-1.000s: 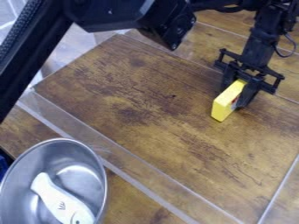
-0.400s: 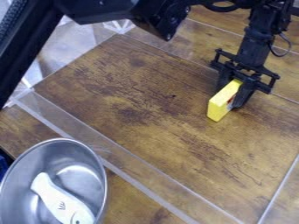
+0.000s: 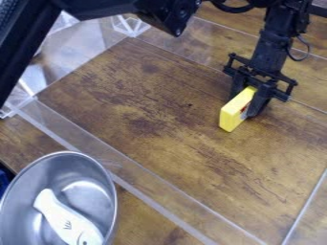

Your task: Move the yellow butter to the left side of the table

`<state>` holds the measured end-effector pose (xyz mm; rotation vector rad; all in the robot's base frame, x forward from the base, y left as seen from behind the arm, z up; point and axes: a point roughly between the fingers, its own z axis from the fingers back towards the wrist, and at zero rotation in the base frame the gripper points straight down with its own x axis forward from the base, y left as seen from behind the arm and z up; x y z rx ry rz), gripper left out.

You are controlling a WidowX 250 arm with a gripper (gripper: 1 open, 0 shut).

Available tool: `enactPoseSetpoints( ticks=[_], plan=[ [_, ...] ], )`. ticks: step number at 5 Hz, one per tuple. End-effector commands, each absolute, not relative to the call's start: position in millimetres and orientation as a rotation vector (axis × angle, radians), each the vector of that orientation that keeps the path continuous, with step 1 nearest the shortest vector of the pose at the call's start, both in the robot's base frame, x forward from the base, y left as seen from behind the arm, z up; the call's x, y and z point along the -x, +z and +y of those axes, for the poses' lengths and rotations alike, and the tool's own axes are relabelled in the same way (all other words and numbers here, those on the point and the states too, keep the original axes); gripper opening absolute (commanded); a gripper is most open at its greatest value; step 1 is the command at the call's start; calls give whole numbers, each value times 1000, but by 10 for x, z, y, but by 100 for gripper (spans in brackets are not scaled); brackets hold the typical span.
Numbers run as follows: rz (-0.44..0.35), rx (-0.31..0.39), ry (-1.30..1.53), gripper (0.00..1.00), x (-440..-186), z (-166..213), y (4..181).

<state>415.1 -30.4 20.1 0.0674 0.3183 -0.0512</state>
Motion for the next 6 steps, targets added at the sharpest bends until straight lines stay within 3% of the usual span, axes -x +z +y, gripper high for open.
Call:
enactPoseSetpoints(
  ticks=[1,6],
  plan=[
    [279,-52,-31,0,-4177,-174,352],
    [254,-12,-61,0,-4123,-164,548]
  ],
)
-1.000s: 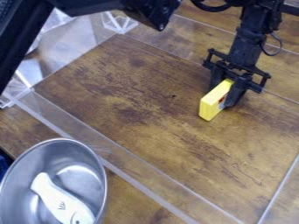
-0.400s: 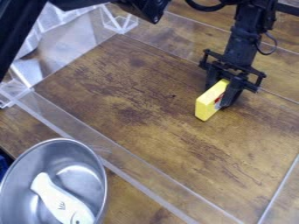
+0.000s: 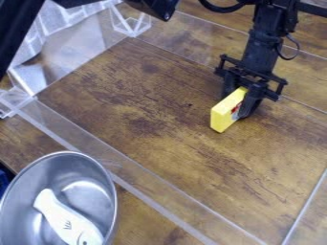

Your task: Move the yellow butter to the left side of the table

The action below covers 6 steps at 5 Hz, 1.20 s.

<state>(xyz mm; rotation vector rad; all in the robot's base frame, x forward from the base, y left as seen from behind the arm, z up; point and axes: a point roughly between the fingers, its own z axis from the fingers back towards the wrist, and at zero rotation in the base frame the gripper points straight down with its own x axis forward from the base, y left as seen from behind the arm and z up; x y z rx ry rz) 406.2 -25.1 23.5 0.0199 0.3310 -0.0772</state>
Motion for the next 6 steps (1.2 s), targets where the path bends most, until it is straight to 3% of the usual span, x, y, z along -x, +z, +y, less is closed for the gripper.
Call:
enactPoseSetpoints(
  ticks=[1,6],
  plan=[
    [251,-4,-68,0,-4109,-164,582],
    [217,44,-103,0,-4032,-159,884]
  ],
)
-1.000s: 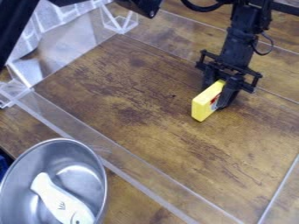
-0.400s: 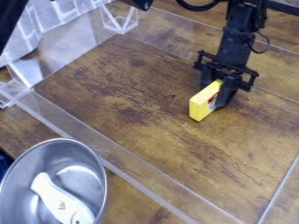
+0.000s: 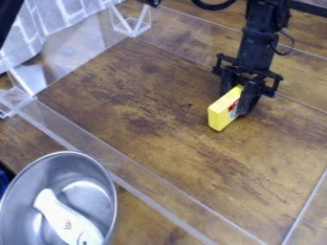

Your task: Move the yellow butter to the left side of the table

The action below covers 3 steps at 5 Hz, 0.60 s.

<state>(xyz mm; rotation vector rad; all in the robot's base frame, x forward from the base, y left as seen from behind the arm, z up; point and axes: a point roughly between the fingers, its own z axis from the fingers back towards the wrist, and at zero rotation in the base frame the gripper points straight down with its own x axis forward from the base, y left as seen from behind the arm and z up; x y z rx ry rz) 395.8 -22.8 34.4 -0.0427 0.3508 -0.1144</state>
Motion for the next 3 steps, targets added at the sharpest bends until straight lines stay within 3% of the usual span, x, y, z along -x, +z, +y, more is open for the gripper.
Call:
enactPoseSetpoints(
  ticks=[1,2,3],
  plan=[
    [206,52,-111,0,-4017,-158,976],
    [188,52,-117,0,-3954,-145,1114],
    [145,47,-102,0,-3868,-60,1397]
  ],
)
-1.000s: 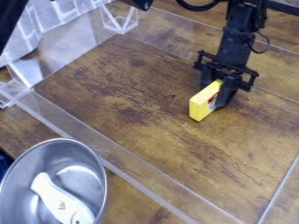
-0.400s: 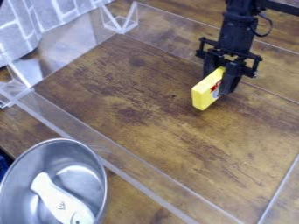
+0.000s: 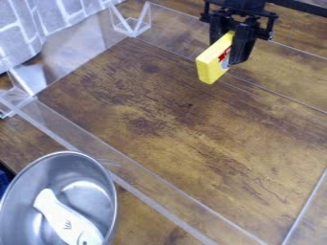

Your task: Move the yellow butter to the left side of the table

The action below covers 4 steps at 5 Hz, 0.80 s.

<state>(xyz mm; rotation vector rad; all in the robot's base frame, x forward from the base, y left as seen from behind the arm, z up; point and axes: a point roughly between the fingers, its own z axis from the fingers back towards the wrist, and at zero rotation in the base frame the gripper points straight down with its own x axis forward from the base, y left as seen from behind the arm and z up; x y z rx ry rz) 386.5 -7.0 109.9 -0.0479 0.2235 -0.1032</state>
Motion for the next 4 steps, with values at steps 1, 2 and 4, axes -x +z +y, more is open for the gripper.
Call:
enactPoseSetpoints(
  ticks=[1,2,4],
  plan=[
    [134,44,-81,0,-3586,62,1503],
    [131,39,-35,0,-3354,291,1562],
    [153,31,63,0,-2822,839,1395]
  ],
)
